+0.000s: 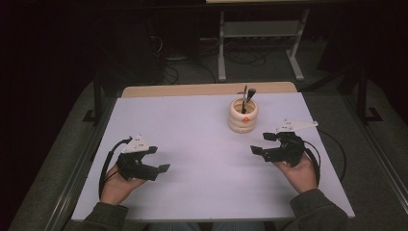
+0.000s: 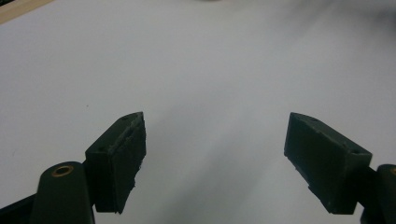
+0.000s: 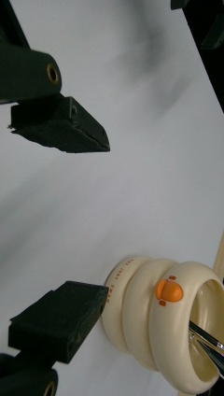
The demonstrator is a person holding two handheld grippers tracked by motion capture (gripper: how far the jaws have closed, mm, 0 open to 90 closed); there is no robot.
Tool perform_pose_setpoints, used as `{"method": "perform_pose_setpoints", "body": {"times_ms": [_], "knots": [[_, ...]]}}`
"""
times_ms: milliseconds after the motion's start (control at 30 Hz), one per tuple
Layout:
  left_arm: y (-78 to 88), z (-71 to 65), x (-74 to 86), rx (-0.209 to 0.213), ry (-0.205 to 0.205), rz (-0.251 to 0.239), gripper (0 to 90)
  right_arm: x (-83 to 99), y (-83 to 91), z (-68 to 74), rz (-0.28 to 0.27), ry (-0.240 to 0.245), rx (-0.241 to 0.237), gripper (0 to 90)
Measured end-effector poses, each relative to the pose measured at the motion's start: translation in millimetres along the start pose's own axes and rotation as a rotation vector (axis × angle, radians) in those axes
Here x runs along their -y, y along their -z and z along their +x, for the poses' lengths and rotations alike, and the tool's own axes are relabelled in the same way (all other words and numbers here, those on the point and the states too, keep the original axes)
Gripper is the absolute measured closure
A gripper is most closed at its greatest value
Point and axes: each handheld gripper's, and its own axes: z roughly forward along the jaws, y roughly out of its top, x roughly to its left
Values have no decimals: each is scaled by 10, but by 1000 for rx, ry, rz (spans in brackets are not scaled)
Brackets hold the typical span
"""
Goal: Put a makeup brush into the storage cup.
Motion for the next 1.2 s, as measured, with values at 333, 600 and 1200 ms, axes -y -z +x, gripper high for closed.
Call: {"method": "perform_pose_setpoints", "body": {"times_ms": [333,600,1200], "knots": [[-23,-28,58,-7,7,-5,206,104,36,78,-15,10,1,234],[-13,-56,139,-19,16,-11,205,174,69,139,-23,12,-6,232],[13,-156,273,-28,19,-24,205,405,147,144,-40,-12,9,229]]}}
